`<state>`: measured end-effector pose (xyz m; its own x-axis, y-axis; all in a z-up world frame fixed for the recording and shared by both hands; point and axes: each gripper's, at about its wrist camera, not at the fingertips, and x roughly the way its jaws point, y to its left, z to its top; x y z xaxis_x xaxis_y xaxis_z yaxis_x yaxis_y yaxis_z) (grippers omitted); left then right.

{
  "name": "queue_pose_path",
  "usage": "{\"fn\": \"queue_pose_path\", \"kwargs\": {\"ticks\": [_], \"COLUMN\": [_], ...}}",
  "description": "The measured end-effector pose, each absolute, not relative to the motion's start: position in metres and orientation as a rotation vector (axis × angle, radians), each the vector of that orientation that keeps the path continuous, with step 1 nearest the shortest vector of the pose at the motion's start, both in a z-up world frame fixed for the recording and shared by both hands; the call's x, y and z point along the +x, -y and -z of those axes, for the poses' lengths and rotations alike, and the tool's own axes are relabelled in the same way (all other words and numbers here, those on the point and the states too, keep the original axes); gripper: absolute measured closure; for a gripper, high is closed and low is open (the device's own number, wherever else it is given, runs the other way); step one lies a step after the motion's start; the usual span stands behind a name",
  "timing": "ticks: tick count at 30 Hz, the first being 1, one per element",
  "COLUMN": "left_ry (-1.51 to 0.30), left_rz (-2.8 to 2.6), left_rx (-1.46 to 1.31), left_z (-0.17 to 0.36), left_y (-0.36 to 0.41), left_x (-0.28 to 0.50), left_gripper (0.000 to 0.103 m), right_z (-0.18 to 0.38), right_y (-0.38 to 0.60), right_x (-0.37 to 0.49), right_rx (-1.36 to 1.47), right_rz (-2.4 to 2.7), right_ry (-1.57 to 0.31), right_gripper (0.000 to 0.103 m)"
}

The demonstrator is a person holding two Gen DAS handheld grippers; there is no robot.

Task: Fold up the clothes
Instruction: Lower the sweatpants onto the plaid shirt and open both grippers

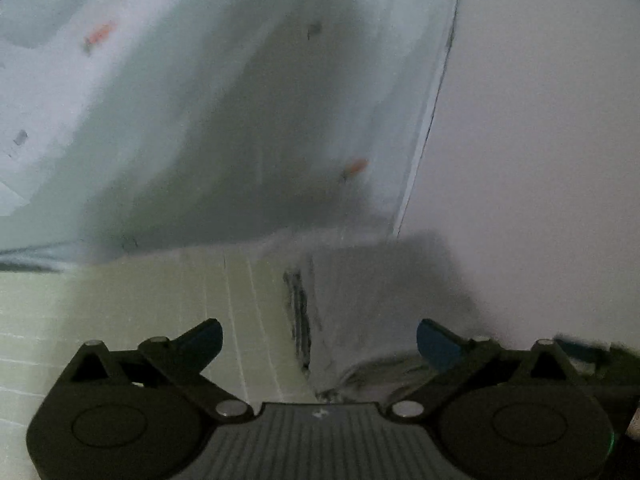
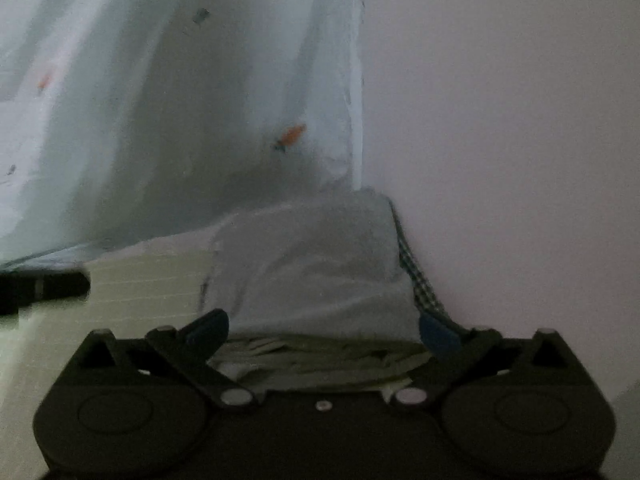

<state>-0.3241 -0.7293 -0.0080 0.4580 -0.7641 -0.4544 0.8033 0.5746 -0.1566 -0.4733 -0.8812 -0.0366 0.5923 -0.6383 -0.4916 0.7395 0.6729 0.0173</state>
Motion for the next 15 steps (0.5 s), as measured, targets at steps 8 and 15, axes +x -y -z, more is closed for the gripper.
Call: {"fn": "queue_pose_path", "kwargs": {"ticks": [8,15], "left_ry": [-0.46,-0.489], "left_rz": [0.969,0.956], "left_rx": [0.097,0.175], "left_z": [-0.019,-0.012], "left_y": [0.664,0.609], "left_x": [-0.363,-0.384], "left_gripper": [0.0,0.0], "right_z": [0.02,0.021], "right_y": [0.799,0.741], "right_x": [-0.521,-0.537], "right_rx": [0.257,0.26], "right_rz": [0.797,0.785], "right_ry": [-0.453,-0.472], "right_gripper": [0.0,0.0]}}
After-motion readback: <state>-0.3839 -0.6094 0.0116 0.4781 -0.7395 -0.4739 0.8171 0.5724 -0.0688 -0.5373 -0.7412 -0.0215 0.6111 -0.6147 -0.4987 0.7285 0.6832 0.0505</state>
